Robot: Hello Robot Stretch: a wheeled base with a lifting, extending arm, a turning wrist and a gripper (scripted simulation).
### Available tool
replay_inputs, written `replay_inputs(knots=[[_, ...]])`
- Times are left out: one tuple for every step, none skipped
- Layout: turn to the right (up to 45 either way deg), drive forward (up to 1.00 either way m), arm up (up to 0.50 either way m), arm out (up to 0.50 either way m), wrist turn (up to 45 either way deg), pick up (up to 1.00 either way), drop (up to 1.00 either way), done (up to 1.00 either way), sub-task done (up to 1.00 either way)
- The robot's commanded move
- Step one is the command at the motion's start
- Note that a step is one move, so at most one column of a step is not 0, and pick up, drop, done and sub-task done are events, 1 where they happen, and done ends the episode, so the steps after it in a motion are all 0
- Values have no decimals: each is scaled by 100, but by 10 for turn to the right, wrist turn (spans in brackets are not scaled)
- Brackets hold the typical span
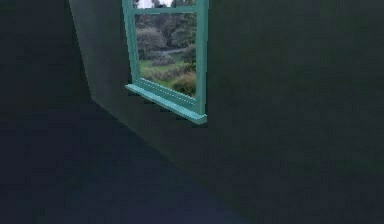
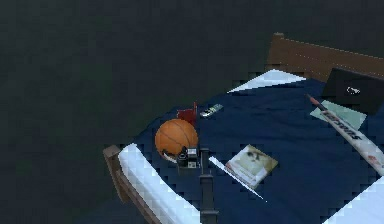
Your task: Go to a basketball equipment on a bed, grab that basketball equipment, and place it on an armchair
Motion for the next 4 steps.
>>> replay_inputs(knots=[[0,0,0,0,0,100,0,0,0],[0,0,10,0,0,0,0,0,0],[0,0,32,0,0,0,0,0,0],[0,0,0,0,-450,0,0,0,0]])
